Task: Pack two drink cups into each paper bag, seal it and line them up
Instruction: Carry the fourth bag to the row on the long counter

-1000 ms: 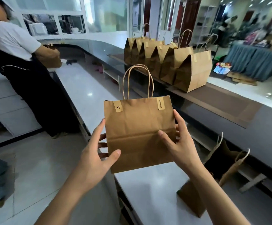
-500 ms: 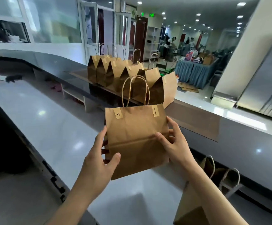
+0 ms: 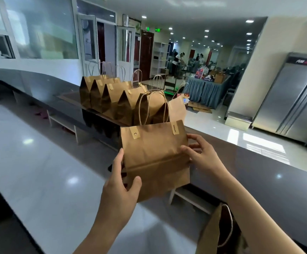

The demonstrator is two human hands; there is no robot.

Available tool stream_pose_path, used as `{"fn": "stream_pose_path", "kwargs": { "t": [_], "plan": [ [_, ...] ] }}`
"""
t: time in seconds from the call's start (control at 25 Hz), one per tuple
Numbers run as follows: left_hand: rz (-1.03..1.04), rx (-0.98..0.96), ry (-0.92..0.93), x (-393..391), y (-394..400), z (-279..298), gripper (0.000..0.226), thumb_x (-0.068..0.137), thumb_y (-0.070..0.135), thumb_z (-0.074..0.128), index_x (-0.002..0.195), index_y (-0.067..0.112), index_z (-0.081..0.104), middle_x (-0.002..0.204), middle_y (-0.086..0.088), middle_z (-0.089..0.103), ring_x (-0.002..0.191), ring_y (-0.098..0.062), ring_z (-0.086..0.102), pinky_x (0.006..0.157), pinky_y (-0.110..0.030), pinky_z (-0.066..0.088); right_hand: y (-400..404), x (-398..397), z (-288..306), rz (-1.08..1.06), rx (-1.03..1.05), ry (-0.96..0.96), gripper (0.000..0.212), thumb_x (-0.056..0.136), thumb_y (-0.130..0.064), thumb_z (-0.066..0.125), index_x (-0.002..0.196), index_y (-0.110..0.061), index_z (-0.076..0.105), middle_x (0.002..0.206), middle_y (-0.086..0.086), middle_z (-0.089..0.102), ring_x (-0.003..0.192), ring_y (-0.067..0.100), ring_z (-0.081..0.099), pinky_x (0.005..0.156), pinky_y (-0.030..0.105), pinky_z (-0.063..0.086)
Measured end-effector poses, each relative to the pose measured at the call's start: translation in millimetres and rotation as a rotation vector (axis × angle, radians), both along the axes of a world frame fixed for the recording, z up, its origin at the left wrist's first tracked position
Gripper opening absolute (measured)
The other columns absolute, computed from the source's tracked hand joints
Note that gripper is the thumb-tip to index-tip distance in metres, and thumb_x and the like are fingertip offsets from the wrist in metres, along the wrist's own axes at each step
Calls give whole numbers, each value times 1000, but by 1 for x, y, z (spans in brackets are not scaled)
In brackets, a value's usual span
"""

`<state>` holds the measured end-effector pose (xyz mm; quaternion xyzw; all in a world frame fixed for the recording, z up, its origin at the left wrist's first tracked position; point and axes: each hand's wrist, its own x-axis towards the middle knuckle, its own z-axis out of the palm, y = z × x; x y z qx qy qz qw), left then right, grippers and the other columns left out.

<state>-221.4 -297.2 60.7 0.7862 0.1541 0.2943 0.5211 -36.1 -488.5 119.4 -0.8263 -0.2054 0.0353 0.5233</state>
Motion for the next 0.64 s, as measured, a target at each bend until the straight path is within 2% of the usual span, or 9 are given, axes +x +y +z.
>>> {"fn": "stream_pose_path", "kwargs": {
  "t": [0.12,0.24,0.28,0.4,0.56,0.64],
  "plan": [
    [30,-9,-17,18,-12,4,81,95,27,65,134,77,14,139,28,42,124,-16,57,98,-37,54,-4,25,3,4,-21,6,55,91,-40,73,142,-34,53,111,-2,64,105,17,64,92,46,59],
    [19,21,-26,38,-22,4,77,95,22,64,146,61,21,145,26,41,132,-10,49,101,-29,50,-12,43,-1,-23,-37,-8,52,92,-38,72,140,-36,54,108,-7,64,102,13,63,86,35,58],
    [12,27,-28,44,-24,5,76,95,21,64,149,55,22,149,25,40,135,-7,45,104,-30,49,-14,48,-3,-37,-25,-13,51,92,-36,72,140,-36,55,108,-7,64,103,13,63,85,34,58],
    [-32,24,-29,65,-27,5,73,97,19,62,151,50,25,153,22,39,139,-3,40,108,-34,48,-18,62,-9,-102,9,-7,52,93,-30,72,142,-33,54,110,-6,63,105,15,62,93,44,59],
    [-74,37,-21,87,-30,0,71,97,18,61,150,49,26,150,19,43,135,-5,46,105,-37,51,-18,78,-19,-202,43,-21,52,93,-25,70,142,-32,53,121,3,61,113,22,60,98,49,56],
    [-110,56,2,99,-32,-5,74,97,20,61,150,53,22,152,19,41,135,-7,46,103,-36,52,-16,88,-25,-245,26,-34,52,93,-23,69,142,-31,52,126,5,59,114,24,59,99,47,55]
  ]
}}
